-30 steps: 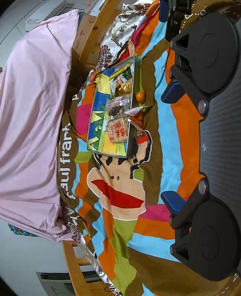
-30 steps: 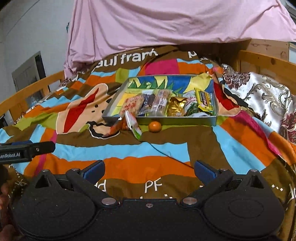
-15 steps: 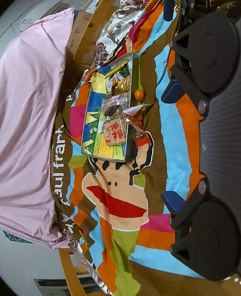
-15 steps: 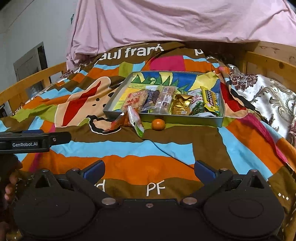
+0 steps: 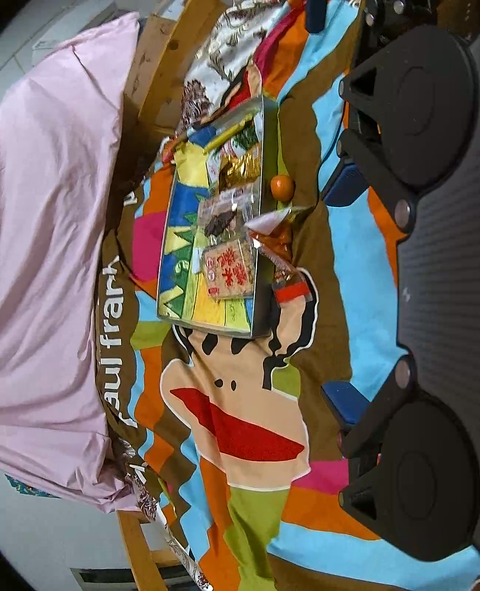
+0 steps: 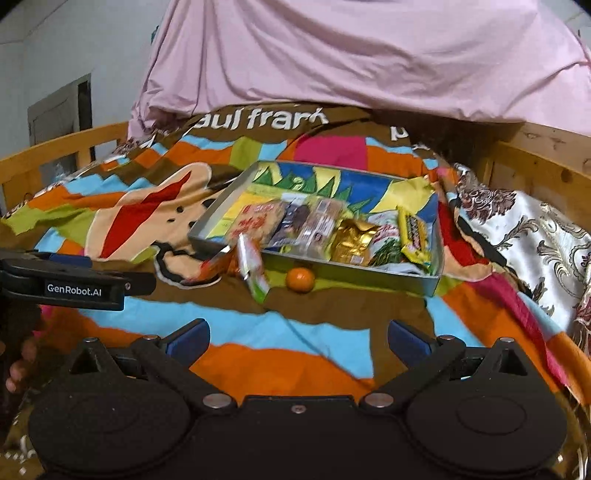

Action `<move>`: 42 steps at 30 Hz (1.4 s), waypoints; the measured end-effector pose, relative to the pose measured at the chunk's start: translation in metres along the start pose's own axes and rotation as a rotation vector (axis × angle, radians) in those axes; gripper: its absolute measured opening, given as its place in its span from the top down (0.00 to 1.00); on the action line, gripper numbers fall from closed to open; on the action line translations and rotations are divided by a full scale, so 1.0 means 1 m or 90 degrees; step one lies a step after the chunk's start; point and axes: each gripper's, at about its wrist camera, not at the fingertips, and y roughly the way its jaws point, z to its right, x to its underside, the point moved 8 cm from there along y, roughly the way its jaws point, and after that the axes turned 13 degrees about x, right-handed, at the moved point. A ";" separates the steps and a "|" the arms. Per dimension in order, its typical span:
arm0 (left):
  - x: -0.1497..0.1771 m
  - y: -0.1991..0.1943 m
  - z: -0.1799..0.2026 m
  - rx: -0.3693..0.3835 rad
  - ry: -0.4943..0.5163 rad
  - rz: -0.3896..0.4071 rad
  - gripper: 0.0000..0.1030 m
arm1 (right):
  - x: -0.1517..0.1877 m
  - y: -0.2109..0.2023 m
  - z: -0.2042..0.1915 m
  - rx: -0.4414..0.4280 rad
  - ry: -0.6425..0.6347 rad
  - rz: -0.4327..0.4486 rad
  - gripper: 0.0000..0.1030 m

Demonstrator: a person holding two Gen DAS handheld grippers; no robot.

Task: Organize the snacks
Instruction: 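Lower both tools toward the orange wrapper and mandarin beside the tray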

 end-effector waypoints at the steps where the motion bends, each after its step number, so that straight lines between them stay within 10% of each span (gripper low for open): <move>1: -0.001 0.003 0.000 -0.003 -0.001 -0.001 0.00 | -0.001 0.004 0.001 0.004 0.001 0.003 0.01; 42: -0.036 0.095 0.027 0.007 0.040 0.010 0.00 | -0.014 0.131 -0.016 0.011 -0.115 0.037 0.10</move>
